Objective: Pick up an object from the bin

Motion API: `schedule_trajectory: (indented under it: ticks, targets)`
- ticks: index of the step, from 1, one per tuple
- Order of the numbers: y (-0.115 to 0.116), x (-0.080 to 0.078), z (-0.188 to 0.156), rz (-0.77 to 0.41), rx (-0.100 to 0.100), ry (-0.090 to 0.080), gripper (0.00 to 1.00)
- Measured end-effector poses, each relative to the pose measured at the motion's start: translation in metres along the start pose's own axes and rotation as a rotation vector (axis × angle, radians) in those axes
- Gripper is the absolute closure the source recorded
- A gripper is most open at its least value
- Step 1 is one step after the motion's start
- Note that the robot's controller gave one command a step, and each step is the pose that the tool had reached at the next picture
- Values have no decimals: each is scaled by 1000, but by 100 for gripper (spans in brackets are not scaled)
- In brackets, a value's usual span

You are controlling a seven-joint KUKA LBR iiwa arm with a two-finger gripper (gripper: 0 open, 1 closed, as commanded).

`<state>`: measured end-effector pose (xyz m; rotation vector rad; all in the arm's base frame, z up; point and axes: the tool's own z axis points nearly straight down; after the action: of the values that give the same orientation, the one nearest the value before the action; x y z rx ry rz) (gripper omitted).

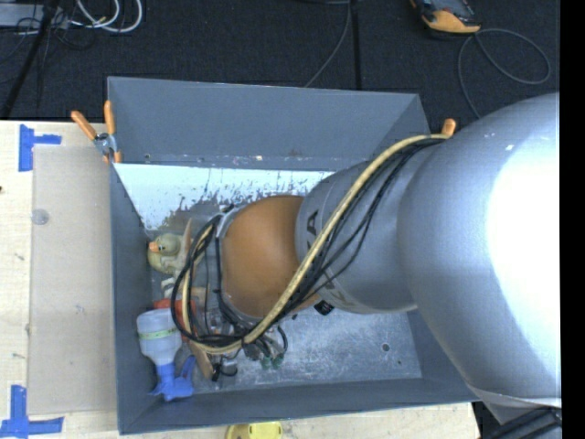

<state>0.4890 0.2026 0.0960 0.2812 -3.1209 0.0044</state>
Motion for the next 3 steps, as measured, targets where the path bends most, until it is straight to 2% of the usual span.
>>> schedule_trajectory:
  ticks: [1,3]
  targets:
    - [0,-2,-20,1,-2,-7,100]
    - [0,-2,-40,2,-2,-7,100]
